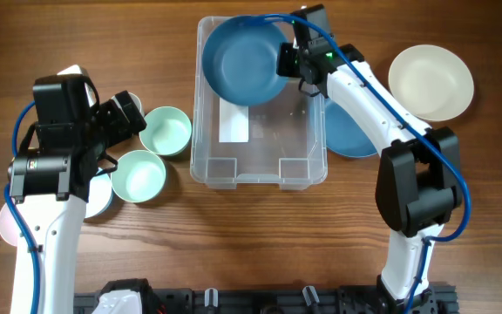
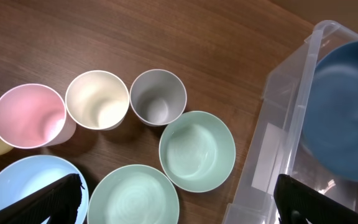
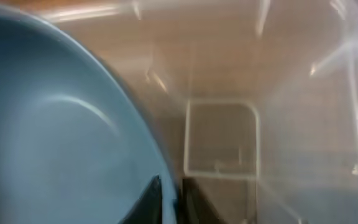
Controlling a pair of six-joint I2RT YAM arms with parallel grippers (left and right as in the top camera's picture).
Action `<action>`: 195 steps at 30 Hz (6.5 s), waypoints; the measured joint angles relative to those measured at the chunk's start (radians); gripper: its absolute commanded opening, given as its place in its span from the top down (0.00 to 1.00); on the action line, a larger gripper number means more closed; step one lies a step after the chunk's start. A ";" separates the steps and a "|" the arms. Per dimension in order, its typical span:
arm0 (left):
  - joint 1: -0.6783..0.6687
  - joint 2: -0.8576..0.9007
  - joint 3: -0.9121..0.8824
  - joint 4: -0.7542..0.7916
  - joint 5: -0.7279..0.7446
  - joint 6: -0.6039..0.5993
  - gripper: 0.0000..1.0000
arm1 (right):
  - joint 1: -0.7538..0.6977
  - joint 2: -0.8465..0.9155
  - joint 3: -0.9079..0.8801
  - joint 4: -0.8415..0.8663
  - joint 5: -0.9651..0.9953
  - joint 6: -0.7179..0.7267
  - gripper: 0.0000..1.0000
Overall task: Pack container
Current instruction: 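Carry the blue bowl into the clear container and release it, then move the right gripper to the cream bowl and grasp its rim, then lift the cream bowl and place it into the blue bowl in the container, then grasp the large blue bowl rim with the right gripper, then carry the large blue bowl onto the stack in the container and release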
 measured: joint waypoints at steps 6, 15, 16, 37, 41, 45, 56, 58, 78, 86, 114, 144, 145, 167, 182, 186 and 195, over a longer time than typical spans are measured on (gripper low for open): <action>0.000 0.000 0.000 0.000 0.000 0.000 0.00 | -0.012 -0.010 0.002 0.002 0.003 0.006 0.64; 0.000 0.000 0.000 0.000 0.000 0.000 0.00 | -0.175 -0.316 0.005 -0.205 0.030 0.011 0.45; 0.000 0.000 0.000 0.000 0.000 0.000 0.00 | -0.210 -0.350 0.009 -0.227 0.035 0.012 0.43; 0.000 0.000 0.000 0.000 0.000 0.000 0.00 | -0.853 -0.063 -0.036 -0.466 -0.109 0.015 0.37; 0.000 0.000 0.000 0.000 0.000 0.000 0.00 | -0.848 0.003 -0.039 -0.444 -0.122 0.015 0.36; 0.000 0.000 0.000 0.000 0.000 0.000 0.00 | -0.848 0.034 -0.039 -0.416 -0.126 0.021 0.55; 0.000 0.000 0.000 0.000 0.000 0.000 0.00 | -0.848 0.043 -0.051 -0.397 -0.097 0.034 0.65; 0.000 0.000 0.000 0.000 0.000 0.000 0.00 | -0.848 0.043 -0.065 -0.391 -0.087 0.034 0.74; 0.000 0.000 0.000 0.000 0.000 0.000 0.00 | -0.875 -0.285 -0.118 -0.389 -0.024 0.095 0.96; 0.000 0.000 0.000 0.000 0.000 0.000 0.00 | -0.521 -0.622 -0.108 -0.369 -0.179 0.093 0.96; 0.000 0.000 0.000 0.000 0.000 0.000 0.00 | -0.040 -0.358 -0.108 -0.299 0.017 -0.027 0.33; 0.000 0.000 0.000 0.000 0.000 0.000 0.00 | -0.553 -0.255 -0.534 -0.256 -0.163 -0.011 0.82; 0.000 0.000 0.000 0.000 0.000 0.000 0.00 | -0.553 -0.255 -0.544 -0.243 -0.163 0.000 0.93; 0.000 0.000 0.000 0.000 0.000 0.000 0.00 | -0.455 -0.822 -0.300 -0.307 -0.127 0.080 0.96; 0.000 0.000 0.000 0.000 0.001 0.000 0.00 | 0.066 -0.394 -0.300 0.024 -0.037 0.125 0.94; 0.000 0.000 0.000 0.000 0.000 0.000 0.00 | 0.052 -0.275 -0.306 0.064 -0.036 0.128 0.60; 0.000 0.000 0.000 0.000 0.000 0.000 0.00 | -0.008 -0.454 -0.311 0.019 -0.050 0.128 0.44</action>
